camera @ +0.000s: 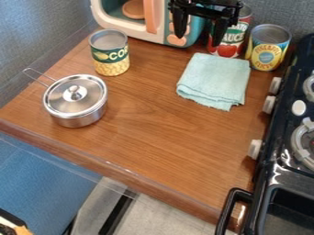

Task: Moved the corn can to the middle of the table

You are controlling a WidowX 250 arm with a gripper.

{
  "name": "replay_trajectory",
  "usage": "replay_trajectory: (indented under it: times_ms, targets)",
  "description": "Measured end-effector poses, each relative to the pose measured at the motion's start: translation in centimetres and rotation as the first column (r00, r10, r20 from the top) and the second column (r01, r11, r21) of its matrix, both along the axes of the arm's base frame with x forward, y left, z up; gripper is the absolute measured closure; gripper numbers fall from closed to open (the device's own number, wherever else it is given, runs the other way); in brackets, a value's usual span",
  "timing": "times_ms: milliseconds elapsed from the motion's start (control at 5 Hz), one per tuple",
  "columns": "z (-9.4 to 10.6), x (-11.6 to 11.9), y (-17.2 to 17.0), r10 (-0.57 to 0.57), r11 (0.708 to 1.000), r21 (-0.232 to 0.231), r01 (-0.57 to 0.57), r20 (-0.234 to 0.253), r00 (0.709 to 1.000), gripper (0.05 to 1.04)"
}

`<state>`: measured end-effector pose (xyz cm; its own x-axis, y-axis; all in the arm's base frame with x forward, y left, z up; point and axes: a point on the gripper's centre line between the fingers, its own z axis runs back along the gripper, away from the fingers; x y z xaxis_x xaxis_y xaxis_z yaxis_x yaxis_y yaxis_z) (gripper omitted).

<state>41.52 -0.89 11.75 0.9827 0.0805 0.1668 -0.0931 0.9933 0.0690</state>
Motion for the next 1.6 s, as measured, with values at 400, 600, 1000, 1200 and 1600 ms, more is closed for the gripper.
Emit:
replay_trajectory:
  times_ms: [400, 600, 1000, 1200, 1600]
  targets:
    - [-1.3, 0.5, 3.9, 0.102, 0.994, -0.021, -0.103, -0.032, 0.994, 0.083]
    - [-1.3, 0.8, 10.4, 0.278, 0.960, -0.027, -0.279, -0.045, 0.960, 0.083]
    - [-1.3, -0.2, 19.2, 0.488, 0.871, -0.044, -0.489, -0.026, 0.872, 0.083]
    - [-1.8, -0.2, 20.2, 0.526, 0.850, -0.022, -0.526, -0.007, 0.850, 0.084]
    - [-3.0, 1.2, 20.6, 0.573, 0.819, -0.031, -0.572, 0.038, 0.819, 0.084]
